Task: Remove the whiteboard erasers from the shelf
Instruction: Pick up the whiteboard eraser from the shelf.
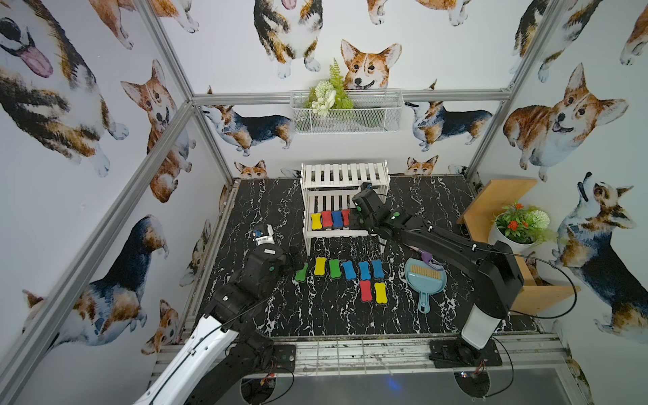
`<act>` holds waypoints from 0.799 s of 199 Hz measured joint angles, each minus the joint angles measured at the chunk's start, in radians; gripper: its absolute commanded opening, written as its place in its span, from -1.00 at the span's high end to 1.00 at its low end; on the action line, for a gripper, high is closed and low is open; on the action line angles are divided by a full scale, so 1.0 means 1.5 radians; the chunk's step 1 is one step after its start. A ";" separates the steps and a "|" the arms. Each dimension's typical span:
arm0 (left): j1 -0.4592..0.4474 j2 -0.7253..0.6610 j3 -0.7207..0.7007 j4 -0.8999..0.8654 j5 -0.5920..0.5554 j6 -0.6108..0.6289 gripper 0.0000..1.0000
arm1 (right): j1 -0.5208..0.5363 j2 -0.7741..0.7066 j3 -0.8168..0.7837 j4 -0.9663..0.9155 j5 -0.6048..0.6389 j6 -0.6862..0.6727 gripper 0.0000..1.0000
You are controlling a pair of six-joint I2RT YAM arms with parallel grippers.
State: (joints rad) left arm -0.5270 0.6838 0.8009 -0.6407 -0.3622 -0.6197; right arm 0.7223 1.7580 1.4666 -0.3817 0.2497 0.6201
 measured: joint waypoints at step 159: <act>0.000 0.012 0.007 0.001 0.001 0.005 -0.99 | -0.010 0.038 -0.017 0.056 -0.016 0.008 0.17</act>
State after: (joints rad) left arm -0.5270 0.7013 0.8108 -0.6399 -0.3614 -0.6125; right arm 0.7071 1.8145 1.4418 -0.2974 0.2253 0.6319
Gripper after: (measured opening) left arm 0.995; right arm 0.420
